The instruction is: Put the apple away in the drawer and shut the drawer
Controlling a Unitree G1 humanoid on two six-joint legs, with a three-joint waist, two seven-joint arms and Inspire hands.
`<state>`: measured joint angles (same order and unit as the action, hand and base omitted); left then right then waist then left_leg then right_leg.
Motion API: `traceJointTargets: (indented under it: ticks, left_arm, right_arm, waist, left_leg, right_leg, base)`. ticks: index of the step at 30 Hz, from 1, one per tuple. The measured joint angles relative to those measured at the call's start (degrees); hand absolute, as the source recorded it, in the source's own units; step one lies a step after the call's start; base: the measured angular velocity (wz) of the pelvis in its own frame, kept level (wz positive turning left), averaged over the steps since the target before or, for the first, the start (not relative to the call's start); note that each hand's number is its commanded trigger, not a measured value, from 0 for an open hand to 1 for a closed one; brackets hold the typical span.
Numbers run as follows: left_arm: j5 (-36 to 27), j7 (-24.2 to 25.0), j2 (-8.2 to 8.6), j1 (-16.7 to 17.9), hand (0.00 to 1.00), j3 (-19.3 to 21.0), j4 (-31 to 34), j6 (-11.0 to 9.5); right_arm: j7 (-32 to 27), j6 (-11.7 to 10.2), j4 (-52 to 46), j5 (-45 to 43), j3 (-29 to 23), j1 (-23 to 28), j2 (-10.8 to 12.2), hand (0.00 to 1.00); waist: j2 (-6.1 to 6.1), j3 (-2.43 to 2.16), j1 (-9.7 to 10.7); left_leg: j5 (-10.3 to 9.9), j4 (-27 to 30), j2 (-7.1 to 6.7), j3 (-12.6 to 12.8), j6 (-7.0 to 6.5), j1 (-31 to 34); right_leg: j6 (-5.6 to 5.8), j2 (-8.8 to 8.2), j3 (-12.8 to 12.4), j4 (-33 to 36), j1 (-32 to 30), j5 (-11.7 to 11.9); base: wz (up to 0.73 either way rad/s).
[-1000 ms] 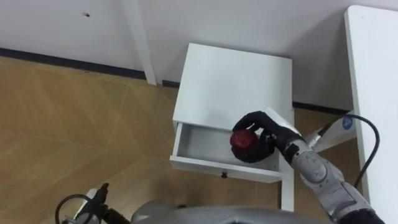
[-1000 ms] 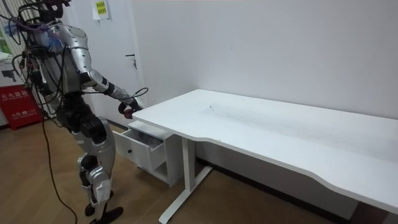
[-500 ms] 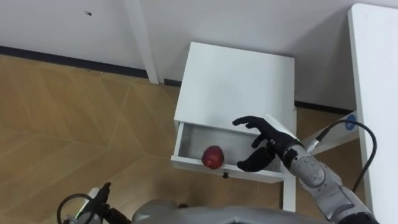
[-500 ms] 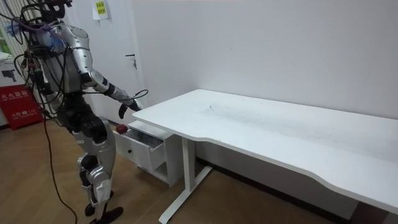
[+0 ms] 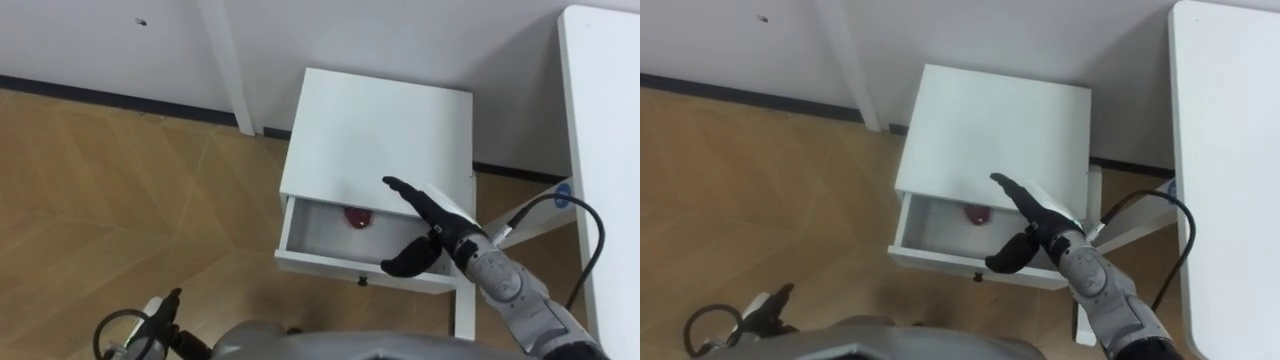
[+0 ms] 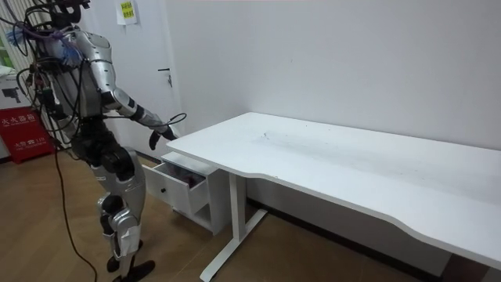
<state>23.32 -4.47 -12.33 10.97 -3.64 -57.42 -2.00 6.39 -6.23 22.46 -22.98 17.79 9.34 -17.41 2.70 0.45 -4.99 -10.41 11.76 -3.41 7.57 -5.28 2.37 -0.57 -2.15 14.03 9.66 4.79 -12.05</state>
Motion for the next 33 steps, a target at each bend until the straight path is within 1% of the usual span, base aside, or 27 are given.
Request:
traceJointTargets:
  ticks: [2,4,6,7,9,11,12,14,15,16,17,18,19,20,21,22,23,24,25,26,27,28,29,30,31,32,33]
  left_arm:
    - [0.02,0.00,0.00,0.44,0.00,0.02,0.02,0.00]
    - [0.02,-0.02,0.00,0.80,0.00,0.04,0.08,0.00]
    - [-0.03,-0.39,0.00,1.06,0.00,0.07,0.07,0.02]
    - [-0.04,-0.67,0.00,1.21,0.00,0.07,0.07,0.02]
    - [-0.04,-1.63,0.00,1.71,0.00,0.29,0.06,0.02]
    - [-0.03,-1.89,0.12,1.93,0.00,1.35,-0.56,0.09]
    - [-0.02,-2.34,0.35,2.19,0.00,1.95,-0.75,0.29]
    - [-0.10,-2.63,0.66,2.40,0.00,3.12,-0.87,0.21]
    - [-0.05,-2.68,0.89,2.07,0.00,3.76,-1.14,0.27]
    - [-0.19,-2.67,1.15,2.47,0.00,4.29,-1.27,0.17]
    - [-0.17,-2.69,1.05,2.98,0.00,4.85,-1.22,-0.01]
    - [-0.19,-2.68,0.92,3.01,0.00,5.53,-1.41,-0.05]
    - [-0.21,-2.84,0.66,2.83,0.00,6.42,-2.56,-0.03]
    - [-0.04,-2.84,0.64,2.71,0.00,6.77,-3.06,-0.05]
    - [-0.10,-2.86,0.23,2.58,0.00,6.85,-3.74,-0.18]
    - [-0.50,-2.92,-0.21,1.76,0.00,6.83,-5.42,-0.22]
    - [-0.67,-2.77,-0.38,1.41,0.00,6.79,-6.20,-0.02]
    - [-0.66,-2.71,-0.42,0.57,0.00,6.84,-6.66,0.32]
    - [-0.68,-2.68,-0.39,0.07,0.00,6.87,-6.76,0.68]
    - [-0.68,-2.68,-0.35,-0.21,0.00,6.89,-6.96,0.93]
    - [-0.67,-2.70,-0.36,0.03,0.00,6.87,-7.01,1.21]
    - [-0.69,-2.68,-0.43,0.64,0.00,6.97,-7.00,1.23]
    - [-0.65,-2.68,-0.45,0.81,0.00,7.00,-6.85,1.20]
    - [-0.72,-2.77,-0.50,1.45,0.00,7.00,-6.75,1.17]
    - [-0.76,-2.78,-0.46,2.37,0.00,6.89,-6.75,1.26]
    - [-0.78,-2.84,-0.48,2.76,0.00,6.93,-6.71,1.38]
    - [-0.92,-3.10,-0.48,2.85,0.00,6.84,-6.69,2.13]
  right_arm:
    - [-0.15,0.00,0.00,0.02,-0.02,0.11,0.00,0.00]
    - [-0.77,-0.03,0.19,0.02,-0.16,0.41,0.11,0.00]
    - [-1.94,-0.47,1.96,0.50,-0.67,0.60,0.63,0.00]
    - [-2.60,-0.51,3.55,1.11,-1.13,0.81,0.86,0.00]
    - [-2.94,-0.38,5.20,2.69,-1.62,0.98,0.89,0.00]
    - [-3.72,-0.69,7.72,4.11,-3.49,1.05,1.73,0.00]
    - [-4.59,-0.72,10.10,5.34,-5.23,1.19,2.46,0.00]
    - [-5.90,-0.77,13.57,7.38,-7.38,1.59,2.75,0.00]
    - [-6.74,-1.26,17.00,9.05,-9.57,1.99,2.75,0.00]
    - [-7.53,-1.01,19.92,10.71,-13.00,2.46,2.80,0.00]
    - [-9.45,-0.82,21.47,11.91,-16.08,3.96,2.62,0.00]
    - [-10.49,-0.91,22.59,11.91,-17.46,4.61,2.48,0.00]
    - [-12.33,-0.95,26.03,12.33,-19.85,5.35,2.11,0.00]
    - [-13.13,-0.84,27.92,12.64,-20.88,5.70,1.80,0.00]
    - [-13.87,-0.53,31.36,13.79,-22.61,5.87,1.37,0.00]
    - [-14.11,-0.25,33.14,14.12,-23.40,6.12,1.37,0.00]
    - [-14.10,-0.21,33.43,14.44,-23.40,6.80,1.37,0.00]
    - [-13.69,-0.21,34.39,15.10,-23.33,7.85,1.40,0.00]
    - [-13.69,-0.21,36.50,16.32,-22.76,7.80,1.51,0.00]
    - [-13.68,-0.19,37.42,16.71,-22.36,7.76,1.51,0.00]
    - [-13.61,0.32,38.97,16.87,-21.63,7.63,1.71,0.00]
    - [-13.53,0.96,39.22,16.89,-21.17,7.36,1.78,0.00]
    - [-13.52,1.21,39.41,16.86,-21.18,7.15,1.79,0.00]
    - [-13.62,1.98,39.56,16.91,-21.16,6.35,1.69,0.00]
    - [-13.95,2.49,39.68,17.53,-21.08,5.57,1.68,0.00]
    - [-13.98,2.69,39.70,17.91,-20.70,5.22,1.74,0.00]
    - [-14.01,2.83,39.71,17.95,-20.06,4.40,1.82,0.00]
  waist:
    - [0.05,-0.04,0.07]
    - [0.07,-0.11,0.10]
    - [0.20,-0.23,0.22]
    - [0.27,-0.33,0.18]
    - [0.23,-0.40,0.17]
    - [0.25,-0.40,0.62]
    - [0.09,-0.46,0.77]
    - [0.03,-0.46,1.41]
    - [-0.38,-0.42,2.10]
    - [-1.22,-0.50,2.86]
    - [-1.84,-0.79,3.54]
    - [-1.74,-0.74,3.89]
    - [-1.70,-0.59,4.97]
    - [-2.09,-0.49,5.49]
    - [-3.36,-0.52,6.20]
    - [-3.58,-0.02,6.45]
    - [-4.32,0.29,7.05]
    - [-5.18,0.51,7.81]
    - [-6.22,0.66,8.02]
    - [-6.21,0.58,8.07]
    - [-6.66,0.60,8.29]
    - [-6.62,0.65,8.33]
    - [-6.53,0.62,8.35]
    - [-5.99,0.75,8.25]
    - [-5.65,0.71,8.09]
    - [-5.13,0.55,7.73]
    - [-3.95,0.21,7.20]
  left_leg:
    - [0.00,0.02,0.00,0.02,0.00,-0.02]
    - [0.00,0.03,0.00,0.08,0.00,-0.06]
    - [0.00,0.02,-0.01,0.03,0.00,-0.06]
    - [0.00,0.01,-0.02,0.03,0.00,-0.17]
    - [0.00,-0.01,-0.02,0.06,0.00,-0.35]
    - [0.00,-0.07,-0.01,0.28,-0.01,-0.73]
    - [-0.06,-0.10,-0.01,0.26,-0.08,-1.09]
    - [-0.31,0.30,-0.19,0.20,-0.37,-1.02]
    - [-0.73,1.19,-0.19,0.32,-0.68,-0.75]
    - [-1.17,1.85,-0.26,0.47,-1.11,-0.18]
    - [-1.42,2.20,-0.37,0.73,-1.56,-0.10]
    - [-1.69,3.05,-0.87,1.01,-2.00,-0.14]
    - [-2.46,5.12,-1.49,1.01,-2.93,-0.13]
    - [-3.07,6.47,-1.36,0.89,-3.45,0.17]
    - [-4.21,8.63,-0.82,0.86,-4.20,0.82]
    - [-5.13,10.81,-0.09,1.30,-4.67,2.31]
    - [-5.32,11.75,0.26,1.13,-4.76,2.75]
    - [-5.91,13.36,1.30,0.76,-5.00,3.83]
    - [-6.56,14.56,2.10,0.67,-4.98,4.73]
    - [-6.94,15.03,2.29,0.47,-5.05,4.82]
    - [-7.24,15.29,2.39,0.07,-4.70,4.51]
    - [-7.28,15.30,2.30,0.04,-4.64,4.06]
    - [-7.28,15.26,2.13,0.04,-4.58,3.91]
    - [-7.25,14.99,1.45,0.32,-4.34,3.70]
    - [-7.32,14.69,1.06,0.35,-3.39,3.74]
    - [-7.16,14.06,0.58,0.45,-2.06,3.63]
    - [-6.28,12.10,0.07,0.85,-0.17,3.30]
  right_leg:
    - [0.00,0.01,-0.32,0.00,0.01,0.00]
    - [0.00,0.07,-1.31,-0.01,0.00,0.00]
    - [0.00,0.06,-1.26,-0.01,0.01,0.00]
    - [0.00,0.06,-1.31,-0.01,0.08,0.00]
    - [0.00,0.04,-1.34,0.03,0.15,0.00]
    - [0.00,0.01,-1.52,0.05,0.40,0.00]
    - [0.01,-0.03,-1.40,0.14,0.76,-0.01]
    - [0.57,-0.37,-1.12,1.34,0.65,-0.50]
    - [1.42,-0.84,-1.16,5.04,-1.06,-1.30]
    - [2.57,-1.68,-1.11,12.69,-4.38,-2.02]
    - [3.09,-3.23,-1.22,24.57,-10.20,-1.74]
    - [3.79,-4.42,-1.52,31.06,-13.60,-0.63]
    - [3.92,-6.39,-3.16,42.63,-19.94,4.73]
    - [4.21,-6.84,-4.11,47.32,-23.20,9.41]
    - [5.37,-6.85,-6.72,57.16,-30.12,17.85]
    - [3.97,-6.59,-8.73,71.29,-38.00,15.09]
    - [3.16,-6.57,-8.95,78.46,-41.25,13.20]
    - [2.46,-6.51,-8.71,89.57,-46.31,9.97]
    - [2.52,-6.51,-9.09,96.05,-49.55,8.17]
    - [2.67,-6.71,-9.33,97.30,-50.06,7.57]
    - [2.94,-6.99,-10.03,95.72,-48.77,6.91]
    - [3.53,-7.01,-10.63,89.13,-45.16,6.54]
    - [3.85,-7.23,-10.59,83.52,-42.37,6.33]
    - [4.69,-7.42,-9.92,69.98,-36.24,5.72]
    - [5.12,-7.19,-8.95,56.09,-29.11,5.03]
    - [5.28,-7.04,-8.74,49.75,-25.99,4.56]
    - [5.39,-5.75,-8.84,38.35,-20.48,3.35]
  base:
    - [0.00]
    - [0.00]
    - [0.00]
    - [0.00]
    - [-0.02]
    - [-0.02]
    - [0.00]
    - [0.06]
    - [0.06]
    - [0.00]
    - [0.00]
    - [0.00]
    - [0.07]
    - [0.00]
    - [-0.19]
    - [-0.19]
    - [-0.03]
    - [0.05]
    - [0.04]
    - [0.00]
    - [0.05]
    - [0.04]
    - [0.00]
    - [0.00]
    - [-0.05]
    - [-0.11]
    - [-0.16]
